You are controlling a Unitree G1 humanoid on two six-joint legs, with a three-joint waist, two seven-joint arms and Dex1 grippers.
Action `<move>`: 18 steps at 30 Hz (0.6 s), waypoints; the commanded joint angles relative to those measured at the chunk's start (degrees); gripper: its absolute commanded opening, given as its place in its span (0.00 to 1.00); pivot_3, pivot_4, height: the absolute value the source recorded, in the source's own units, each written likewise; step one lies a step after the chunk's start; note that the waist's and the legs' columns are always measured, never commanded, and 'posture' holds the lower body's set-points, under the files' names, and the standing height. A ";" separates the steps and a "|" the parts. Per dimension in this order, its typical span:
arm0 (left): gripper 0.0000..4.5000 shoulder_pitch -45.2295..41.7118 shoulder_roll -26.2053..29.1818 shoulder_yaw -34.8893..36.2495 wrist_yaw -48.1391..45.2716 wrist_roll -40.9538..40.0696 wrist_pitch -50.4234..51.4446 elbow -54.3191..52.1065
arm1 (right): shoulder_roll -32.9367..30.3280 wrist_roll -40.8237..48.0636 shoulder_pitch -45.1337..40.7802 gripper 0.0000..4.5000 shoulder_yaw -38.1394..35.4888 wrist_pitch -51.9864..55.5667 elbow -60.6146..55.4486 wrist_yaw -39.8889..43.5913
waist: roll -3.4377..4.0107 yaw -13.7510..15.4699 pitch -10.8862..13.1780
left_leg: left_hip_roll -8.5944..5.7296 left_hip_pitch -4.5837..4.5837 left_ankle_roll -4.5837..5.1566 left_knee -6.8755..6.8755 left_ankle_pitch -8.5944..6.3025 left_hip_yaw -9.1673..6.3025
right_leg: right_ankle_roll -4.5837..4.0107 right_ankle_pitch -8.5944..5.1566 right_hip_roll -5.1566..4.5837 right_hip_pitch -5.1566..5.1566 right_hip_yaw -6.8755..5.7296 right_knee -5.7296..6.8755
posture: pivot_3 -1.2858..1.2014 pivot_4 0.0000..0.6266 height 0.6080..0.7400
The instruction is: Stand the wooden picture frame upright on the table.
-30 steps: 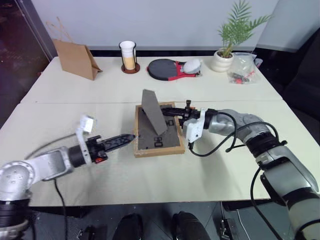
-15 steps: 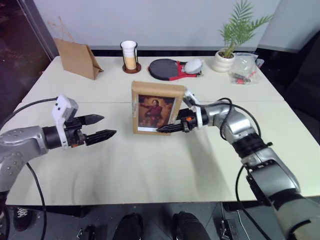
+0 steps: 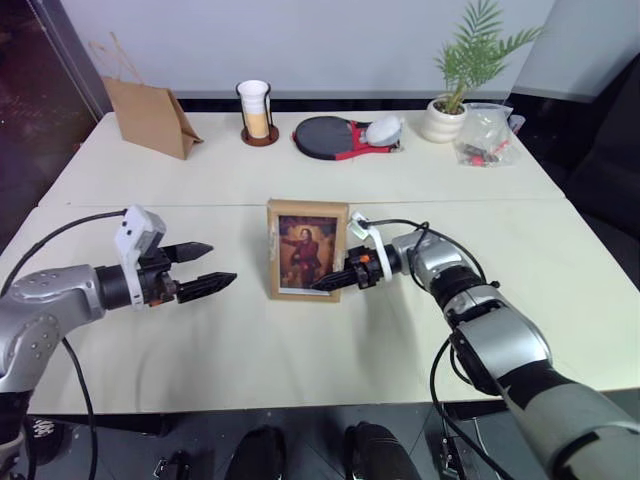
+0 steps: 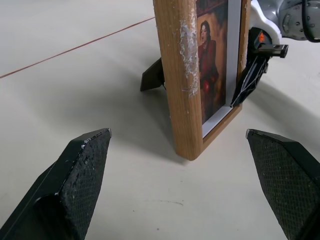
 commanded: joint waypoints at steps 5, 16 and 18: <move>1.00 -0.65 -0.93 1.45 -2.48 0.94 -1.14 -0.99 | -5.72 -4.25 0.50 0.99 -4.24 -2.85 -2.87 -3.94 | 0.00 0.27 0.00 | -0.03 0.00 0.00 0.00 0.00 0.01 | 0.00 0.00 -0.06 -0.01 0.00 0.00 | 0.52 0.24 1.00; 1.00 1.47 -1.68 1.88 -5.18 6.59 -6.78 -1.46 | -30.23 6.26 23.98 0.99 -19.65 16.58 -62.99 -10.26 | 0.13 0.07 0.03 | -0.19 -0.06 0.15 -0.04 -0.09 0.00 | 0.01 0.00 -0.45 -0.02 -0.07 -0.09 | 0.52 0.24 1.00; 1.00 2.16 -1.51 2.63 -5.80 6.21 -6.60 -2.34 | -33.20 8.91 26.61 0.99 -22.38 21.23 -71.87 -12.53 | 0.19 -0.03 0.04 | -0.16 -0.01 0.15 -0.06 -0.09 0.01 | 0.01 0.00 -0.38 -0.03 -0.06 -0.06 | 0.52 0.24 1.00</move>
